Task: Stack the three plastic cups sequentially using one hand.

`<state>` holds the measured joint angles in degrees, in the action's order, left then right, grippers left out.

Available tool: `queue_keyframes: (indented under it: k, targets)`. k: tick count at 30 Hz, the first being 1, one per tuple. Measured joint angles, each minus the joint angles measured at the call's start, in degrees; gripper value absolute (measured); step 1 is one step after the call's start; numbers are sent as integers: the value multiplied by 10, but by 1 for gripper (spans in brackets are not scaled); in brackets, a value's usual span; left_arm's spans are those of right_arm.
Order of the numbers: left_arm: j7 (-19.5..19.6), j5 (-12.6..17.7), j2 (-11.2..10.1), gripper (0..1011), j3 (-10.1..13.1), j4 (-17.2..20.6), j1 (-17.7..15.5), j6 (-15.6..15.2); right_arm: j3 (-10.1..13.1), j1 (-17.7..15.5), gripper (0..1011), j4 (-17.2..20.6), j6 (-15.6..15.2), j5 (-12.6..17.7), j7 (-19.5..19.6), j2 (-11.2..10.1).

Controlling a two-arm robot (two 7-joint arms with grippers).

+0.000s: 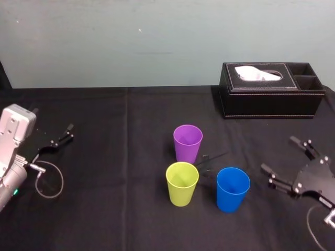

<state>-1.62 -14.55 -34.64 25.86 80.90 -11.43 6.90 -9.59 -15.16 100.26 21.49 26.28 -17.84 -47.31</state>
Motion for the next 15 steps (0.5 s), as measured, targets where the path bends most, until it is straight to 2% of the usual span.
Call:
queue_keyframes:
  k: [7,15]
  targets:
    - [0,0,0,1010,0,0,0,0,7,-27,1000,2,8,2,-24,-2]
    - [0,0,0,1010,0,0,0,0,1,-39,1000,-3,8,-4,-44,7]
